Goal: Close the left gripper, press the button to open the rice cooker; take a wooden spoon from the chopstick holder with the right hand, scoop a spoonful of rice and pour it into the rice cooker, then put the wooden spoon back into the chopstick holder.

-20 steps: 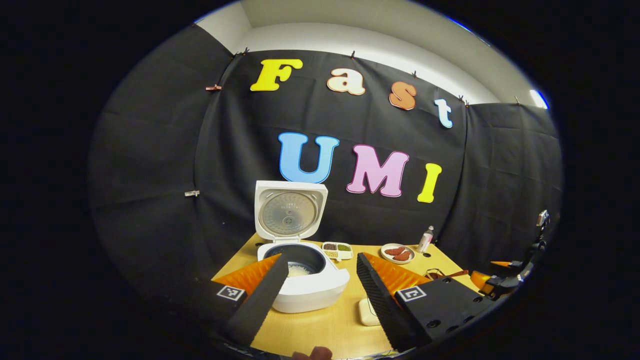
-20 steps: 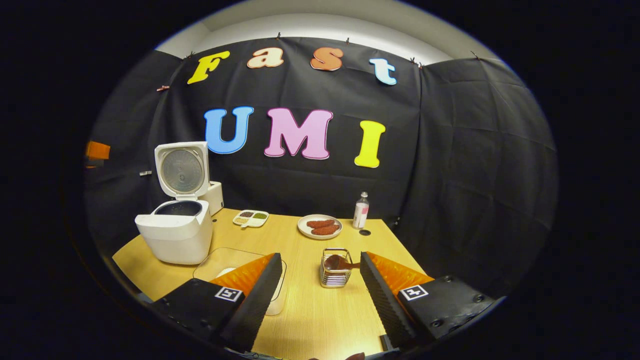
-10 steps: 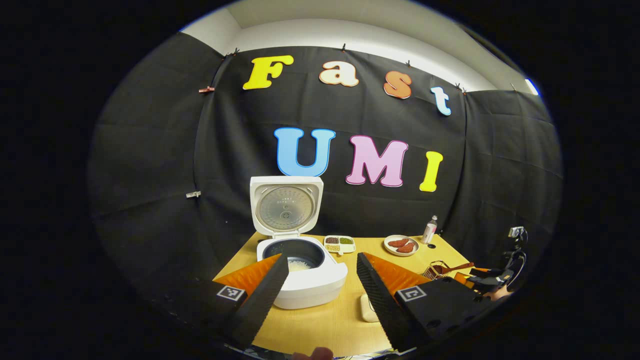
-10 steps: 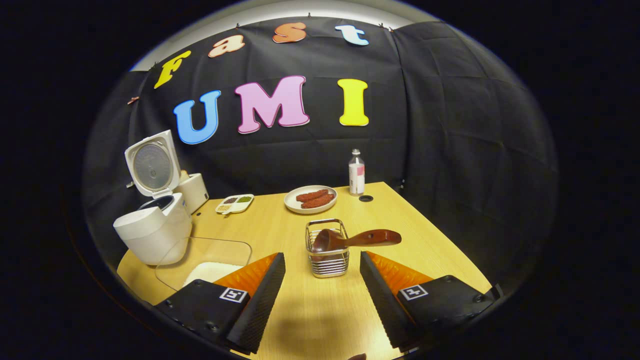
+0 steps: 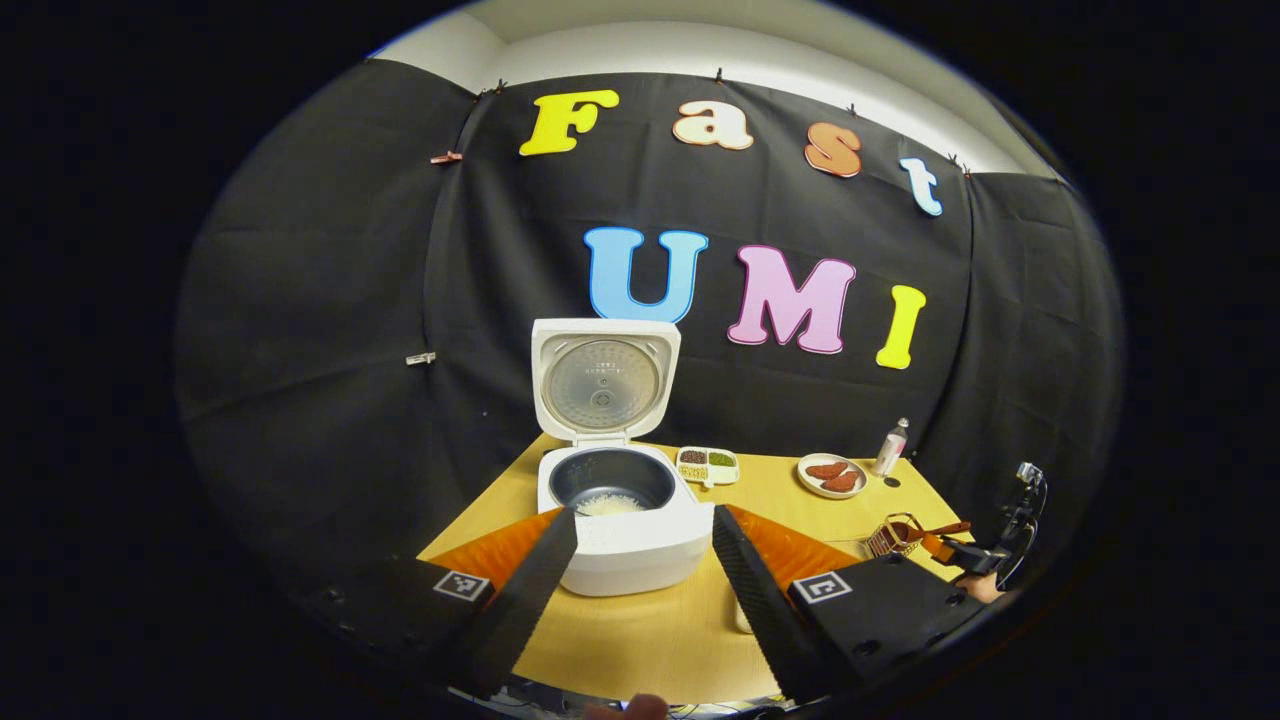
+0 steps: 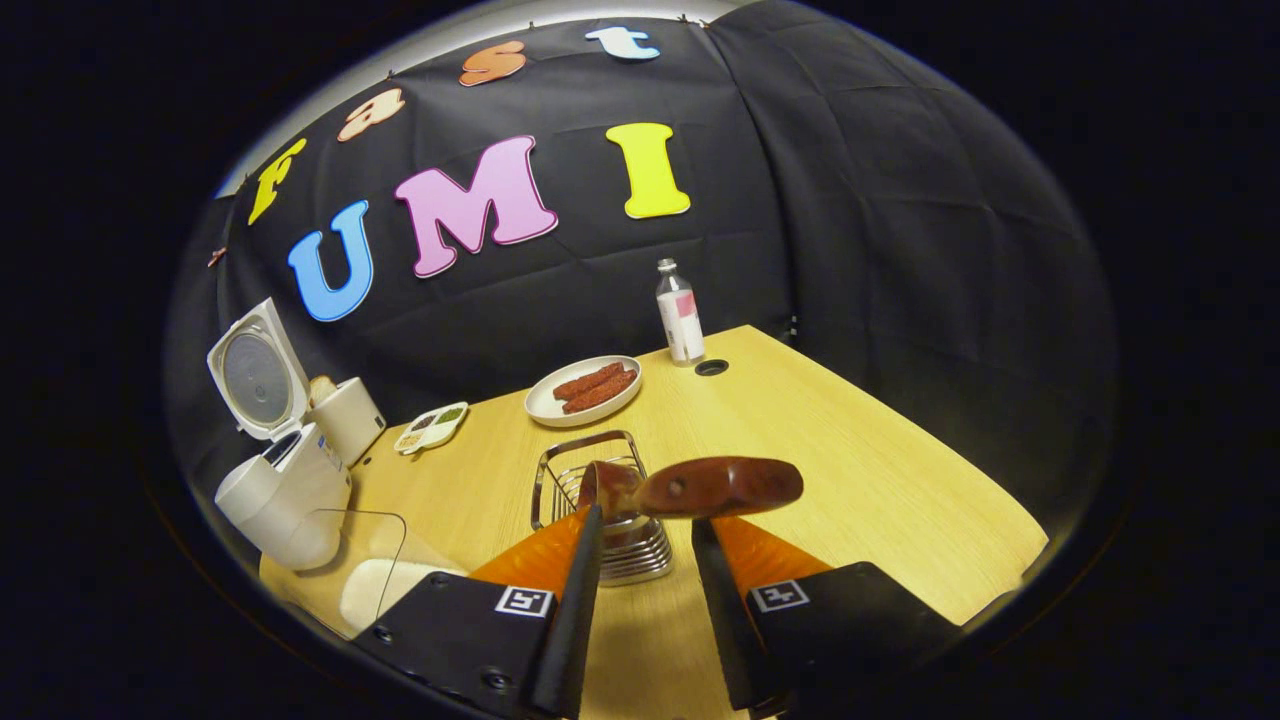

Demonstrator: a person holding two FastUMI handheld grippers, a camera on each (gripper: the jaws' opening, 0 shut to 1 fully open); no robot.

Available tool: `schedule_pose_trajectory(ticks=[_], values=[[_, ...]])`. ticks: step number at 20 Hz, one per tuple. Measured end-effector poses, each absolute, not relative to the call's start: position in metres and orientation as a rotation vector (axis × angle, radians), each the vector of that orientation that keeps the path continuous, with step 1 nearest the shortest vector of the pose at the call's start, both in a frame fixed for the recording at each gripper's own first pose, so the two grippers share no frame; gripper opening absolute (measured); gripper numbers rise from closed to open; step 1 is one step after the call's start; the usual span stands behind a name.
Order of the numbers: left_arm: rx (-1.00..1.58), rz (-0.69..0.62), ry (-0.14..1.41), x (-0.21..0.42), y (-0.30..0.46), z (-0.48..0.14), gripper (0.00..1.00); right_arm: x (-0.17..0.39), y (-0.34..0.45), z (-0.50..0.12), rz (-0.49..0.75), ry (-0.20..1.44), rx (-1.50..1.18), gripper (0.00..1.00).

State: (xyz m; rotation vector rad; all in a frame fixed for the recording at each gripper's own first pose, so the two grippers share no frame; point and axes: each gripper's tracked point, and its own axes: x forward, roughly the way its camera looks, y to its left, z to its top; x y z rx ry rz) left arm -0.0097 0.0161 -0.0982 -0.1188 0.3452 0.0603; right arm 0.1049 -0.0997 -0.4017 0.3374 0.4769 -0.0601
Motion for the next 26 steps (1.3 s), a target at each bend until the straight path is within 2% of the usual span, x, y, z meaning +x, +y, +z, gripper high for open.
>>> schedule_pose_trajectory(ticks=[1, 2, 4, 5, 21, 22, 23, 24, 25, 26], values=[[-0.122, 0.067, 0.35, -0.01, 0.015, -0.101, 0.94, 0.111, -0.1, -0.4, -0.065, 0.466, 0.338, 0.57], [-0.122, 0.075, 0.355, -0.01, 0.016, -0.102, 0.94, 0.117, -0.1, -0.402, -0.073, 0.463, 0.332, 0.57], [-0.119, 0.087, 0.362, -0.012, 0.016, -0.105, 0.94, 0.119, -0.098, -0.398, -0.065, 0.457, 0.321, 0.25], [-0.115, 0.093, 0.364, -0.013, 0.016, -0.106, 0.94, 0.122, -0.097, -0.397, -0.063, 0.452, 0.317, 0.33], [-0.111, 0.164, 0.368, -0.016, 0.026, -0.105, 0.94, 0.165, -0.065, -0.399, 0.045, 0.473, 0.272, 0.33], [-0.108, 0.167, 0.367, -0.016, 0.027, -0.105, 0.94, 0.168, -0.065, -0.407, 0.043, 0.473, 0.273, 0.27], [-0.107, 0.171, 0.367, -0.017, 0.028, -0.105, 0.94, 0.171, -0.069, -0.406, 0.034, 0.473, 0.272, 0.26], [-0.107, 0.173, 0.365, -0.017, 0.029, -0.105, 0.94, 0.171, -0.071, -0.403, 0.036, 0.471, 0.284, 0.18], [-0.108, 0.178, 0.365, -0.018, 0.032, -0.105, 0.94, 0.172, -0.07, -0.404, 0.029, 0.472, 0.291, 0.15], [-0.111, 0.181, 0.364, -0.02, 0.035, -0.105, 0.94, 0.172, -0.073, -0.402, 0.028, 0.473, 0.296, 0.18]])
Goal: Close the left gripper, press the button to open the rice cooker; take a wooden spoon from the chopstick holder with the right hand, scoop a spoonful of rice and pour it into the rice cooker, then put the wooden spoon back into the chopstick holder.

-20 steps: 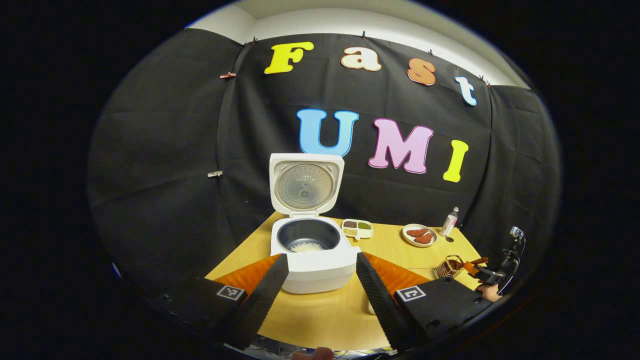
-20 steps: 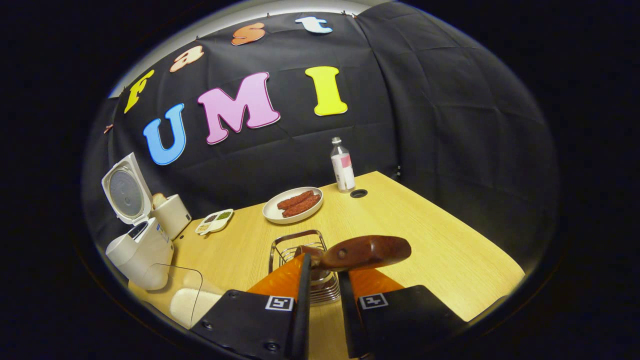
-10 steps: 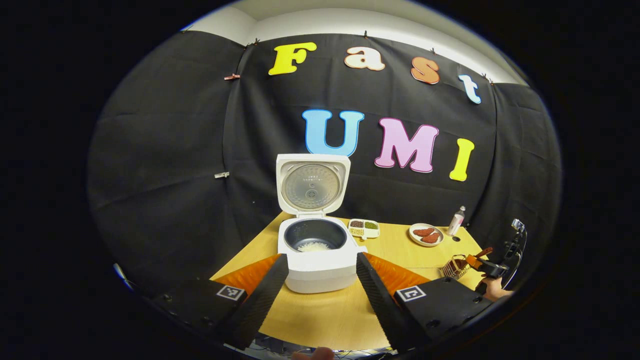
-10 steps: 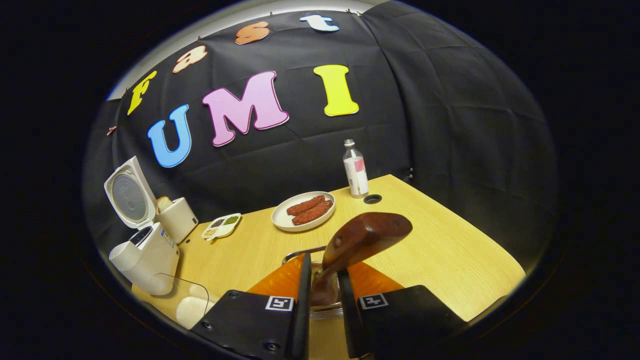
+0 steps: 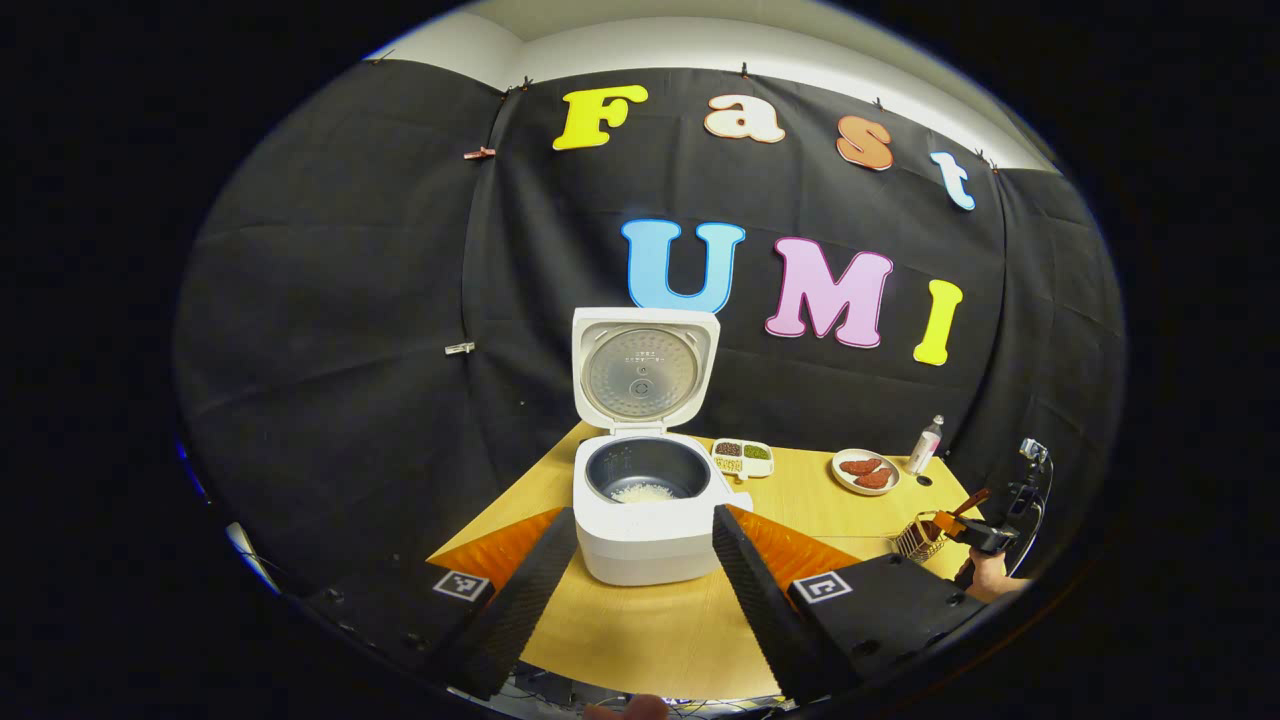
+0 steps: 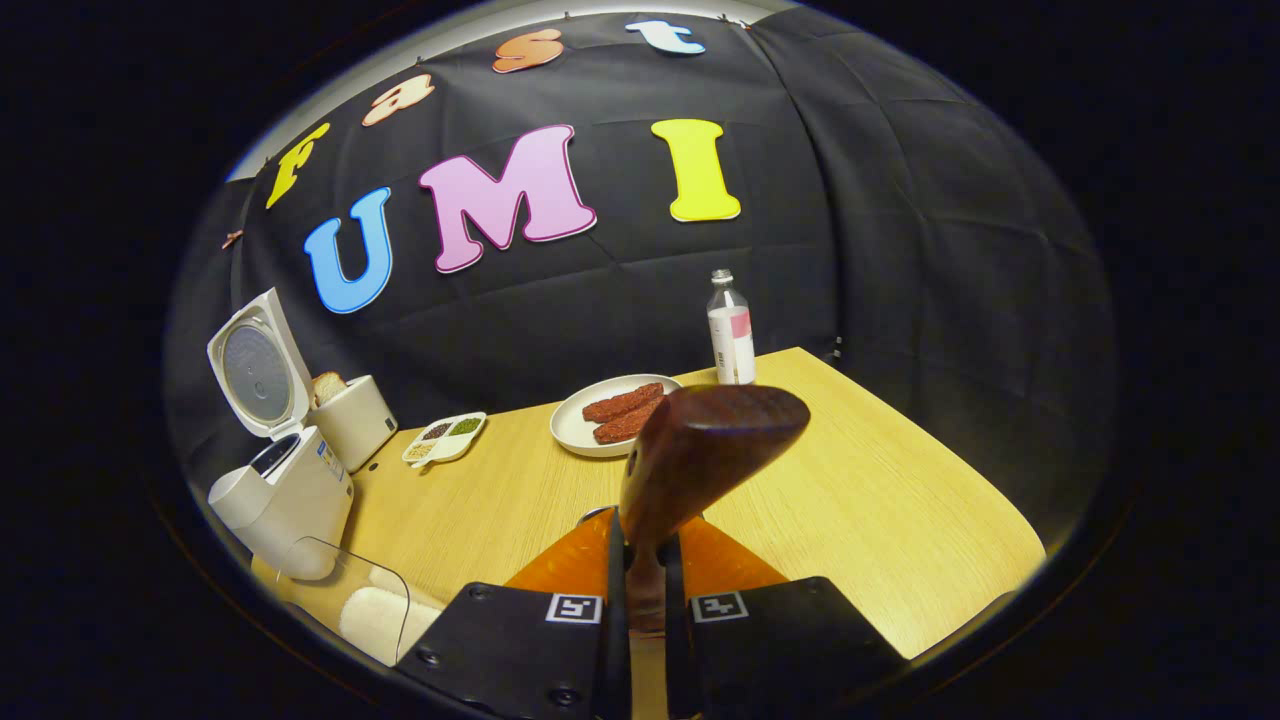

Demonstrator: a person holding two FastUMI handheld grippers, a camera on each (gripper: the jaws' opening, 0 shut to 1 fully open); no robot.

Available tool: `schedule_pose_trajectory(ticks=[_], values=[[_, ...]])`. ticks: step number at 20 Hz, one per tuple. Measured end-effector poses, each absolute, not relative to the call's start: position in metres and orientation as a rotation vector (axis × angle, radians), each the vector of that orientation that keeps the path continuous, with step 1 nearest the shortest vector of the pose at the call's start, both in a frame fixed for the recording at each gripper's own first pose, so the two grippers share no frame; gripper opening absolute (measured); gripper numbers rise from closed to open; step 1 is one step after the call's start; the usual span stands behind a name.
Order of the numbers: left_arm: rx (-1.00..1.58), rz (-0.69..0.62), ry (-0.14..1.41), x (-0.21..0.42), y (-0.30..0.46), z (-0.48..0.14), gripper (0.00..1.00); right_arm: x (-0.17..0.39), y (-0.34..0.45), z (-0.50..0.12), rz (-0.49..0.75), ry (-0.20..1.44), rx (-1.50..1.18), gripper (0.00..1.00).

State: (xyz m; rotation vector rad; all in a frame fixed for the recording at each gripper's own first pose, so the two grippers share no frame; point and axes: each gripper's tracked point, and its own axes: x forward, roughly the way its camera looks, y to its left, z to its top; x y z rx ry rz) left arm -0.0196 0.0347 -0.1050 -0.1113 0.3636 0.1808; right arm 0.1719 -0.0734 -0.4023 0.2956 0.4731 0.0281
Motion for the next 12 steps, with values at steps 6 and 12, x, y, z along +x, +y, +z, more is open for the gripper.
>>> schedule_pose_trajectory(ticks=[6, 12], values=[[-0.119, 0.176, 0.347, -0.025, 0.04, -0.101, 0.94, 0.175, -0.089, -0.374, -0.006, 0.448, 0.379, 0.14], [-0.129, 0.151, 0.305, -0.028, 0.046, -0.091, 0.94, 0.163, -0.09, -0.319, 0.015, 0.394, 0.351, 0.14]])
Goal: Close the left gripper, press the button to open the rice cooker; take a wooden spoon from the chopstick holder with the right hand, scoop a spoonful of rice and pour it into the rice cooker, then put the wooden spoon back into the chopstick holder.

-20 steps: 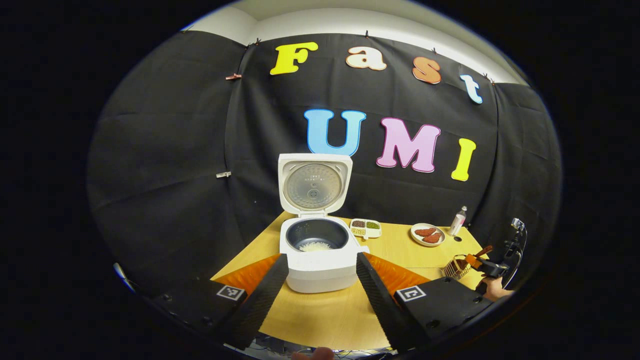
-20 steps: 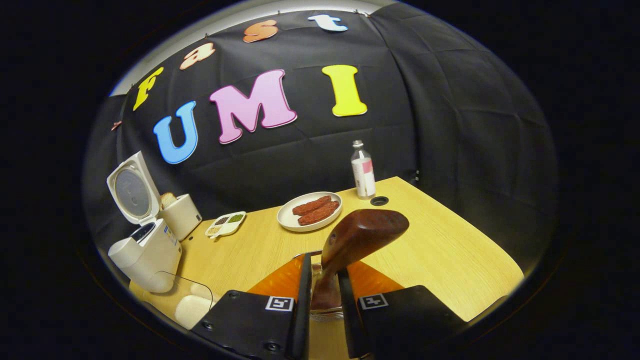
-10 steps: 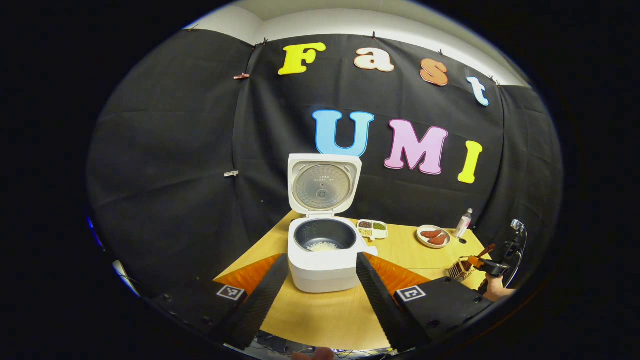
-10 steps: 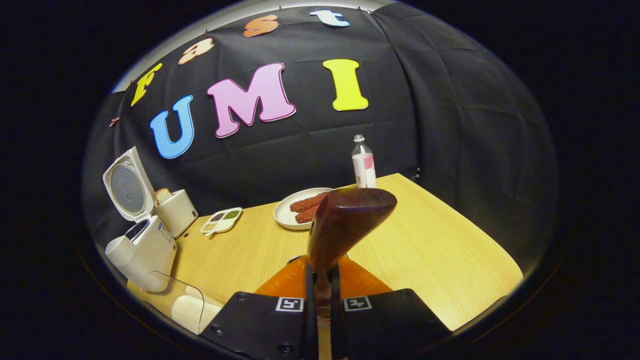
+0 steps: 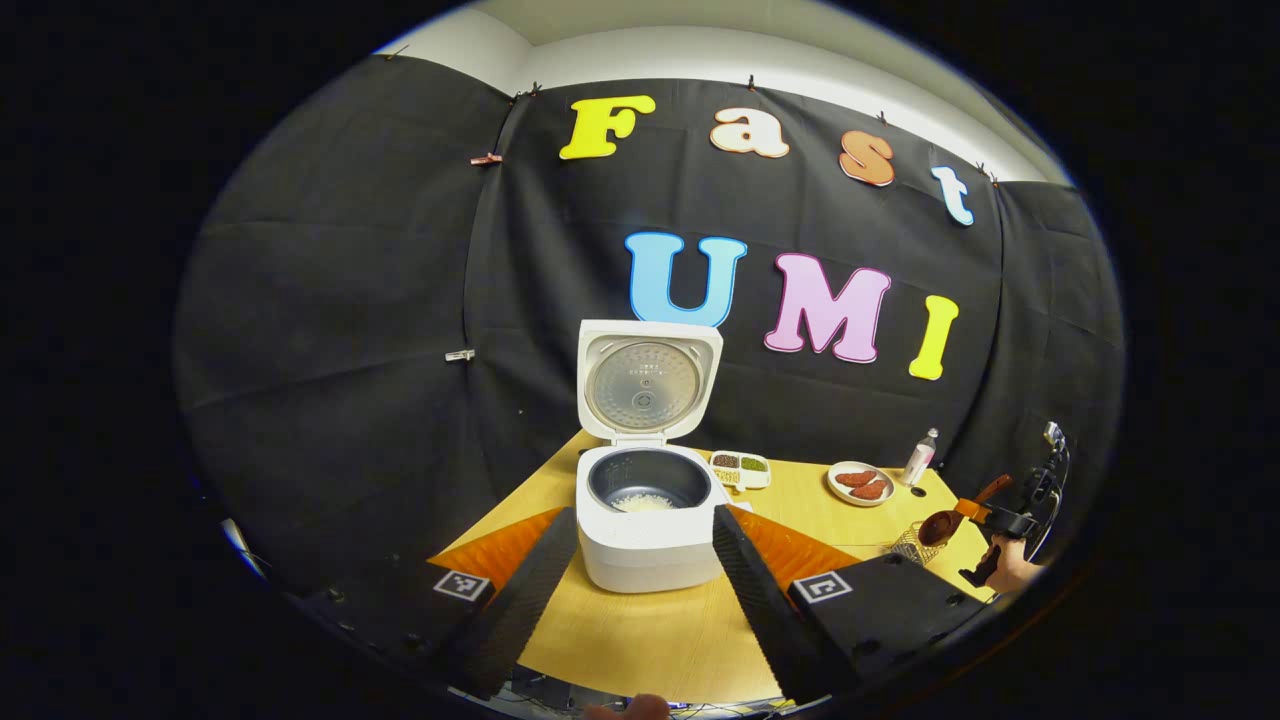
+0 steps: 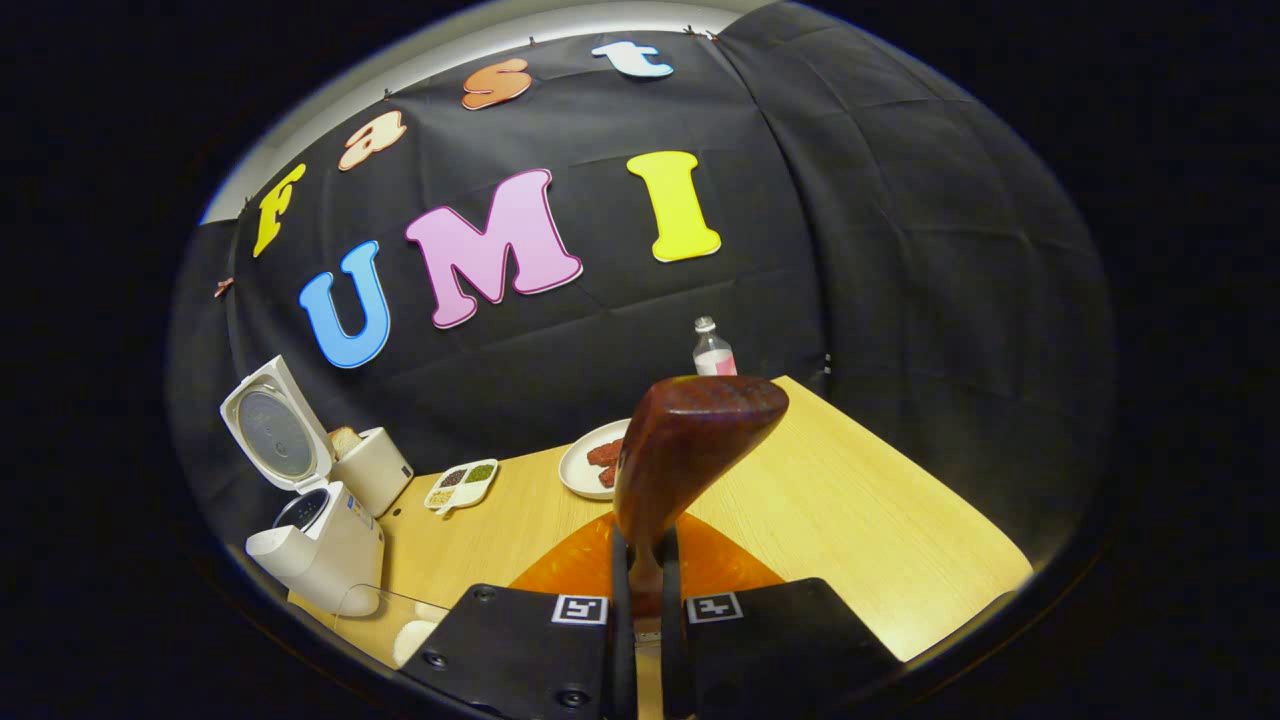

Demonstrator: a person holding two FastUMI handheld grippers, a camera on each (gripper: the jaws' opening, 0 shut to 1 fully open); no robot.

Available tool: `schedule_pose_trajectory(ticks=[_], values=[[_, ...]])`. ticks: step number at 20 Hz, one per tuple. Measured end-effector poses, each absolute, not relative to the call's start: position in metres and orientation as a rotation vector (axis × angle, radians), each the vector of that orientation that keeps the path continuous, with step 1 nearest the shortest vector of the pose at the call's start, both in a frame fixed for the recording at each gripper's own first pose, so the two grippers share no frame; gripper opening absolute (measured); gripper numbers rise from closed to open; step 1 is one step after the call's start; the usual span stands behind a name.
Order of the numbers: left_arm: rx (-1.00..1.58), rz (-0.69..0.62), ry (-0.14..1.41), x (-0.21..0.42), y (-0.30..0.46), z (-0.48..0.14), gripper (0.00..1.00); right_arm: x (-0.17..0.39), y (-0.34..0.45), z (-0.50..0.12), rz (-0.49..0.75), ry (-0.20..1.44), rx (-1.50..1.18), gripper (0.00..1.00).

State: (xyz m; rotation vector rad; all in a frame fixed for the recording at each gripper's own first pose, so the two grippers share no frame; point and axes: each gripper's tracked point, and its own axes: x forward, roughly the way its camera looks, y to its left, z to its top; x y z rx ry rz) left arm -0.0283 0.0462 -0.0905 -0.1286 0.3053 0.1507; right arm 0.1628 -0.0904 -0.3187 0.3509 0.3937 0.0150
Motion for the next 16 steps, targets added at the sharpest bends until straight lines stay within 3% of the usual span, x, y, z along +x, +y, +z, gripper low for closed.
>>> schedule_pose_trajectory(ticks=[9, 13, 16], values=[[-0.139, 0.105, 0.256, -0.034, 0.059, -0.08, 0.94, 0.119, 0.0, -0.237, 0.219, 0.373, 0.325, 0.14], [-0.138, 0.08, 0.26, -0.037, 0.063, -0.084, 0.94, 0.092, 0.061, -0.236, 0.364, 0.418, 0.267, 0.14], [-0.139, 0.063, 0.257, -0.035, 0.065, -0.084, 0.94, 0.077, 0.089, -0.258, 0.403, 0.48, 0.202, 0.14]])
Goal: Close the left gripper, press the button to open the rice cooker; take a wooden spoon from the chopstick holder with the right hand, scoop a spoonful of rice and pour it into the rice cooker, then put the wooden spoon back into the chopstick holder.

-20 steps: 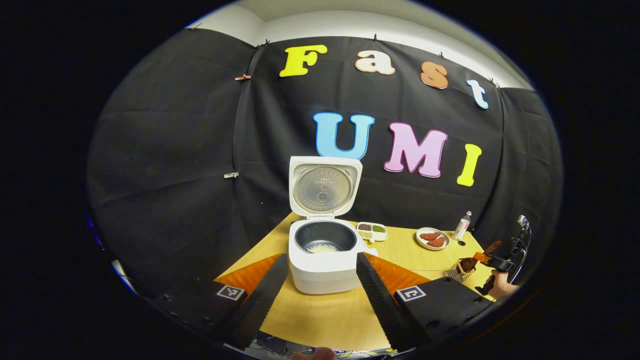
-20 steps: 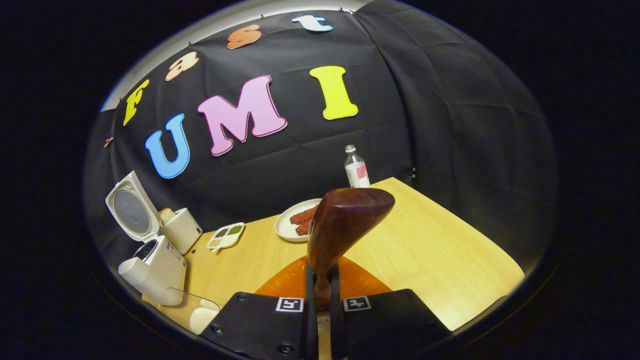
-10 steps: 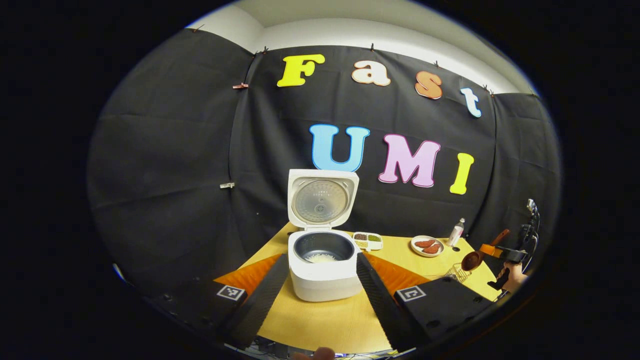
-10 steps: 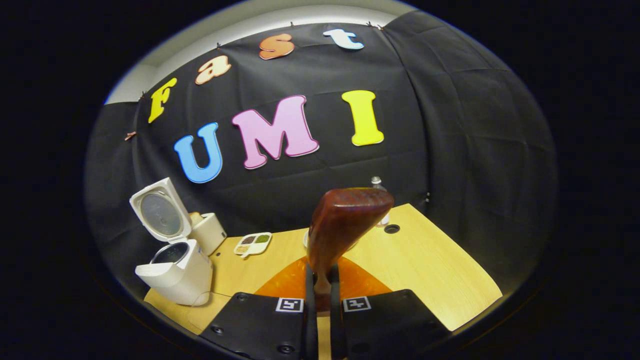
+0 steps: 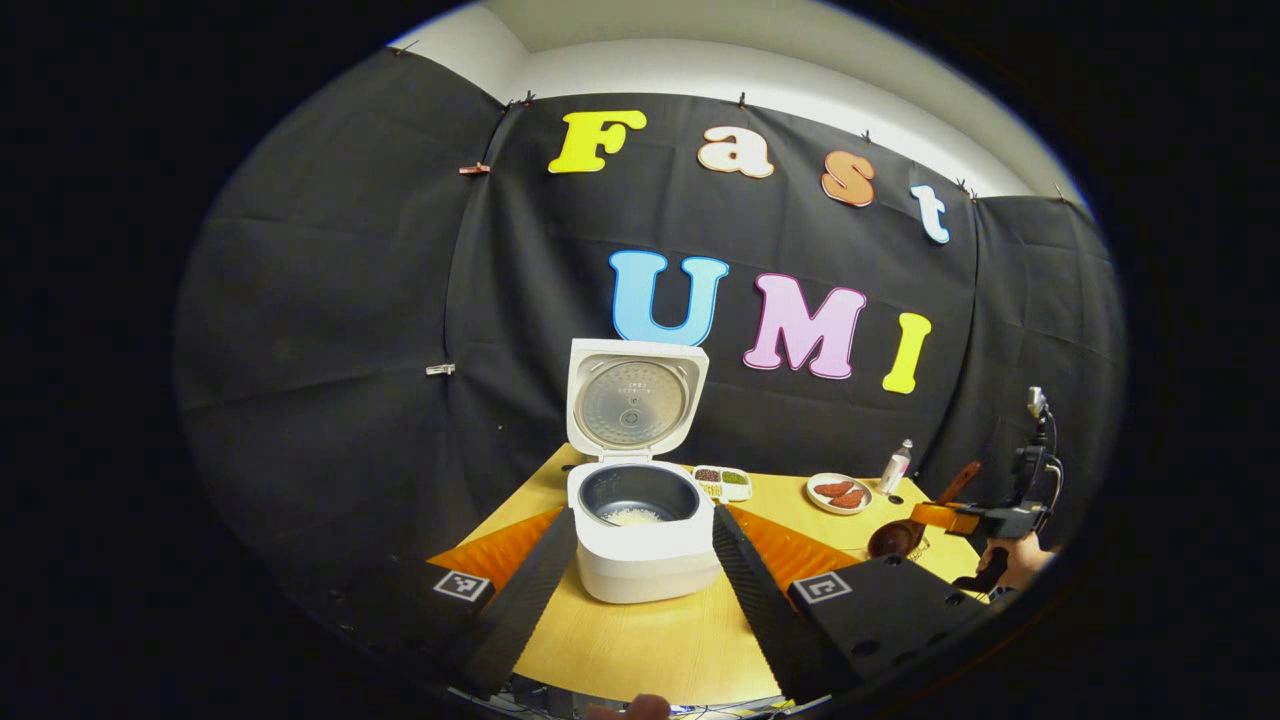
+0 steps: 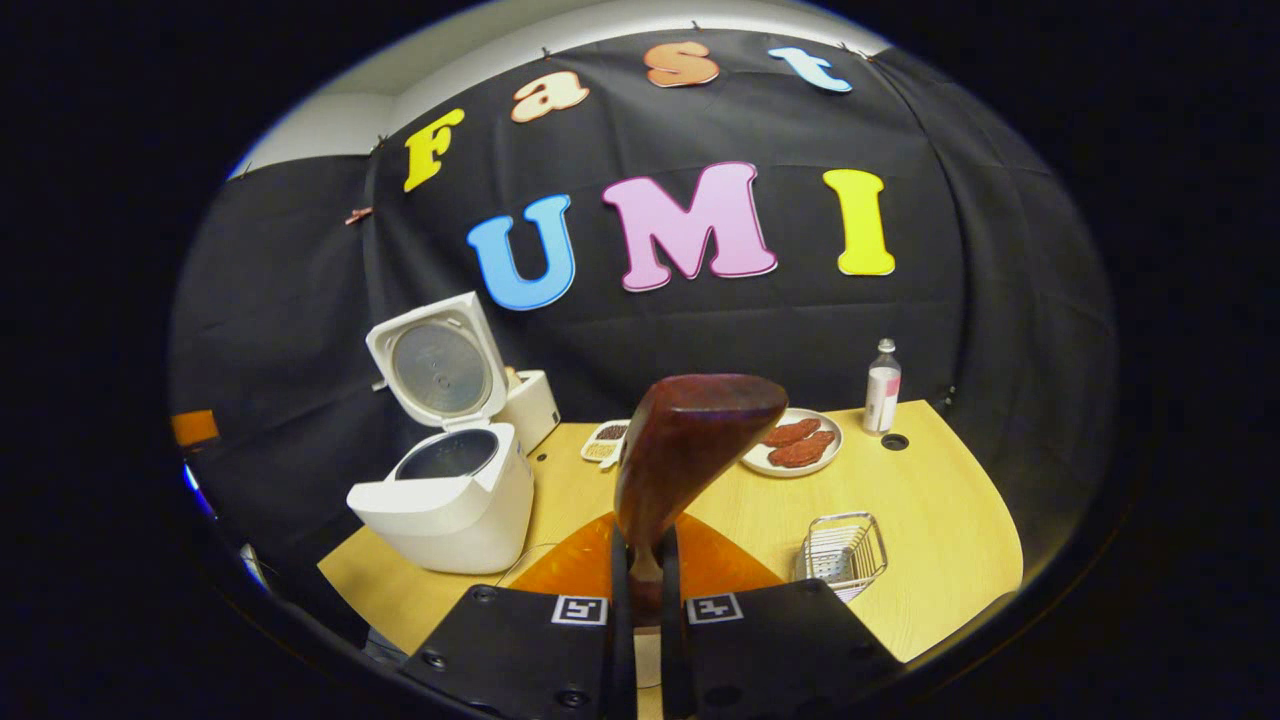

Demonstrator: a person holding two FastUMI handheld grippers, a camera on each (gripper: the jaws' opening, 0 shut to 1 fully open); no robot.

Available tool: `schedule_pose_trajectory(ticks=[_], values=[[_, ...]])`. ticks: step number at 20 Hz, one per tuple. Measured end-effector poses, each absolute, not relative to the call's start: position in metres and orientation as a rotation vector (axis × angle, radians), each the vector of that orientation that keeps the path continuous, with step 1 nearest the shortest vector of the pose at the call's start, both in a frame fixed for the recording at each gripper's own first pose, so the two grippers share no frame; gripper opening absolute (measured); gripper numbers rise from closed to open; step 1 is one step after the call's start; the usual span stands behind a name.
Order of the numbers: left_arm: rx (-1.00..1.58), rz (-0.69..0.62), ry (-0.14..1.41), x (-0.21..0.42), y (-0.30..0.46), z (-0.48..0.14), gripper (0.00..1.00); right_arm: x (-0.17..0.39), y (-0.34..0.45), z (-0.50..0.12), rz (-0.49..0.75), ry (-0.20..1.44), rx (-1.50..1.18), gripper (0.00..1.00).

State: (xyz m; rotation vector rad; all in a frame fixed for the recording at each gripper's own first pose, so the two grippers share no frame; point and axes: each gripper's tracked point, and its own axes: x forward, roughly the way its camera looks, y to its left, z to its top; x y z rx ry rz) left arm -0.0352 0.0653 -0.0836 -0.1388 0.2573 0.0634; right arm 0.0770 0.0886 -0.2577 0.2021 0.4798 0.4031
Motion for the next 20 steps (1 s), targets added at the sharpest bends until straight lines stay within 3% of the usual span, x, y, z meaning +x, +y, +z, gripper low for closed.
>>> schedule_pose_trajectory(ticks=[9, 20], values=[[-0.148, 0.029, 0.267, -0.028, 0.073, -0.093, 0.94, 0.057, 0.122, -0.329, 0.388, 0.615, 0.047, 0.14], [-0.16, 0.028, 0.282, -0.015, 0.096, -0.105, 0.94, 0.062, 0.14, -0.37, 0.313, 0.653, -0.114, 0.14]])
